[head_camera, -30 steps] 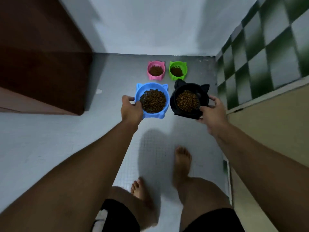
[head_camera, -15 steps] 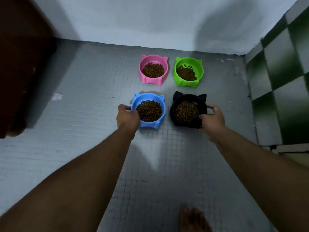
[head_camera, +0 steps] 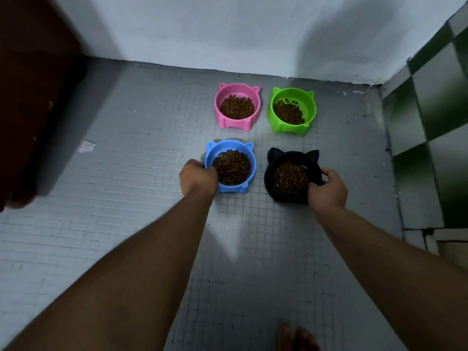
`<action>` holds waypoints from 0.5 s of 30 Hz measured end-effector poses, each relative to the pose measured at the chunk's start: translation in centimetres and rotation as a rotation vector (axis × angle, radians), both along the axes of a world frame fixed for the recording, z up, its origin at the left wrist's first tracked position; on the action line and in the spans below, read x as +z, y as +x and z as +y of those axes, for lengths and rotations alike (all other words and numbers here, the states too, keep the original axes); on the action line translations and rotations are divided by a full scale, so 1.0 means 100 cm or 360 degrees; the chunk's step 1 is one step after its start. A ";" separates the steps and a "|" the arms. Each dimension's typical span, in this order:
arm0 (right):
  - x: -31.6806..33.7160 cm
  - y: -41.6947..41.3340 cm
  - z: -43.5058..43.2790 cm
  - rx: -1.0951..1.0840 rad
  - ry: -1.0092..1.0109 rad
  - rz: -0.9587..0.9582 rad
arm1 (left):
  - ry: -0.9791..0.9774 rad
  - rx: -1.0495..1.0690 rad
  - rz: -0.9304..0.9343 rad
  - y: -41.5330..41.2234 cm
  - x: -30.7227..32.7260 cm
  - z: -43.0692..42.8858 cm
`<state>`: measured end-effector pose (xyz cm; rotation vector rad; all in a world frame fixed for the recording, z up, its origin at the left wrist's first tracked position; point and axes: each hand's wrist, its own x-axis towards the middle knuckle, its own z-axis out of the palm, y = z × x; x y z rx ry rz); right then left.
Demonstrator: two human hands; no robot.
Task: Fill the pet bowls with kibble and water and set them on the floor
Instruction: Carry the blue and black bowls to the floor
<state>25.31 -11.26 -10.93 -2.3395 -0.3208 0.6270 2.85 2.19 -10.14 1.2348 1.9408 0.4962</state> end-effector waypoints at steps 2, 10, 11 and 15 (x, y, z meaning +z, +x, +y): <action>-0.001 -0.002 -0.002 0.0000 -0.0020 -0.0002 | -0.0013 -0.0008 0.0014 -0.001 0.000 -0.001; 0.003 -0.012 -0.001 -0.0009 -0.0067 -0.0019 | 0.0000 -0.0099 0.0016 -0.006 -0.002 0.001; 0.003 -0.012 0.000 -0.0010 -0.0083 -0.0031 | 0.0016 -0.0135 0.0026 -0.007 -0.002 0.002; 0.003 -0.016 0.001 0.0027 -0.0158 -0.0062 | 0.0068 -0.0226 0.0038 -0.014 -0.002 0.004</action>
